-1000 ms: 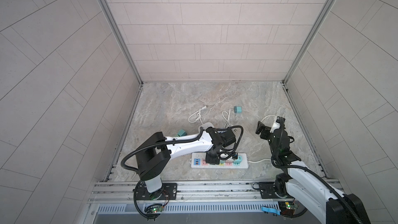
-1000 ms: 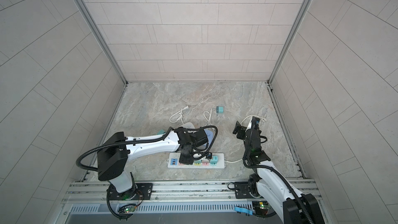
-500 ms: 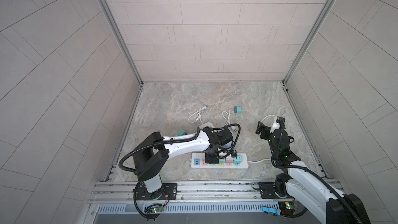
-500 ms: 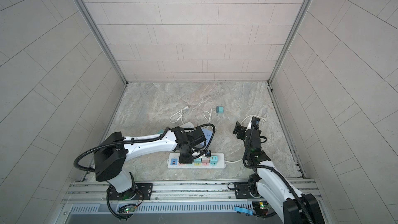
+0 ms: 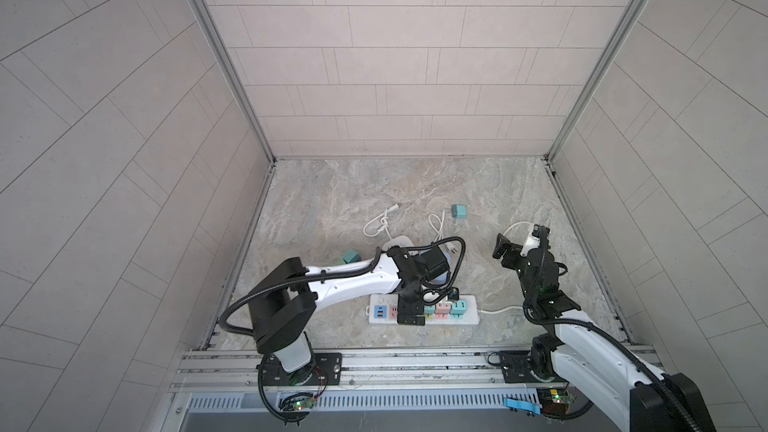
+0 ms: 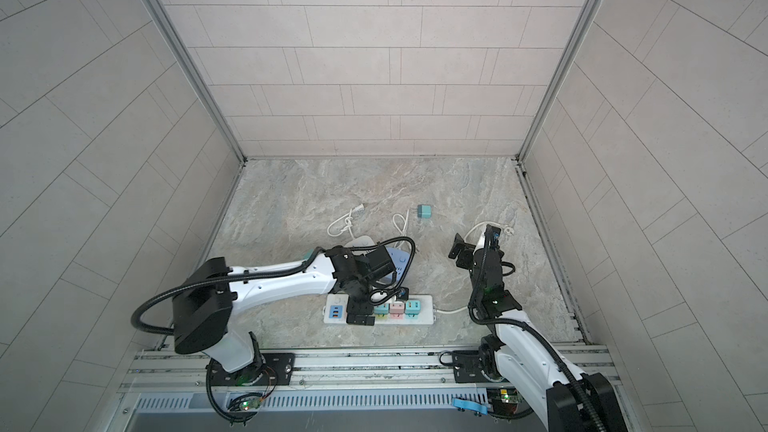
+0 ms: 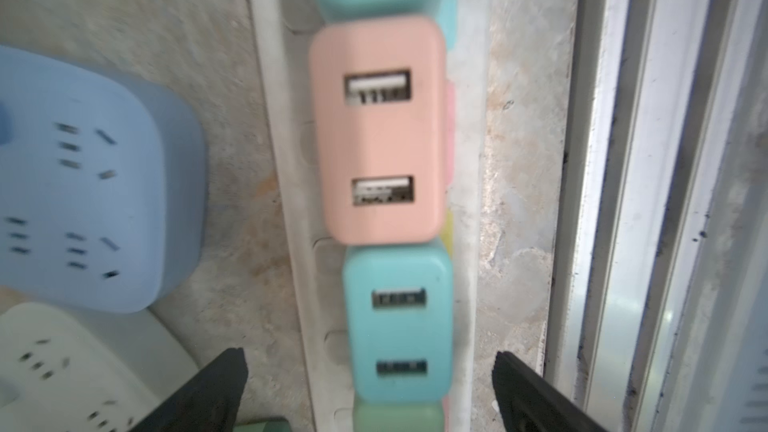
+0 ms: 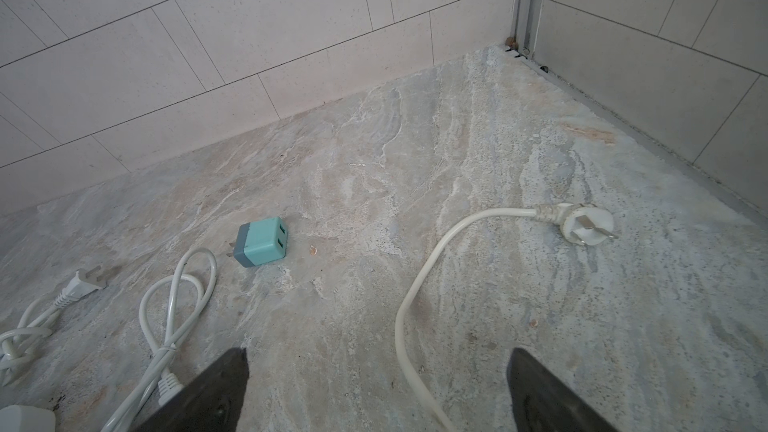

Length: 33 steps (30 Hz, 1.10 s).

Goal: Insert the plug
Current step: 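Open the left gripper and lift it off the plugged mint-green adapter, then reach the right gripper to the small teal adapter while the left draws back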

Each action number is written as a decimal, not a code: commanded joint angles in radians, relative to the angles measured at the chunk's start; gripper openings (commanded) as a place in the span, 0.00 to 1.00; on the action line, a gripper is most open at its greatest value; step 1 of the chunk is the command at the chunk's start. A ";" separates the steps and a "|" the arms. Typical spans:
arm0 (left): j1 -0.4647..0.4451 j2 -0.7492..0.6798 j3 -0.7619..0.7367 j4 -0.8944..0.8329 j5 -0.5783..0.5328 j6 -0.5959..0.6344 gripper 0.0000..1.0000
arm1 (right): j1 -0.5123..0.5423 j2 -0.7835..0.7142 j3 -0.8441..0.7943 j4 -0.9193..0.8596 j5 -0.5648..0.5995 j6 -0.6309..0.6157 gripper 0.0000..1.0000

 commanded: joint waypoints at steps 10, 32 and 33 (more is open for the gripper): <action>0.023 -0.570 -0.377 0.814 -0.547 -0.326 1.00 | 0.005 -0.006 0.001 0.003 0.022 0.004 0.99; 0.073 -0.502 -0.541 1.010 -0.725 -0.557 1.00 | 0.008 0.348 0.419 -0.578 0.359 0.330 1.00; 0.073 -0.500 -0.528 0.993 -0.734 -0.569 1.00 | 0.008 0.354 0.438 -0.603 0.359 0.309 1.00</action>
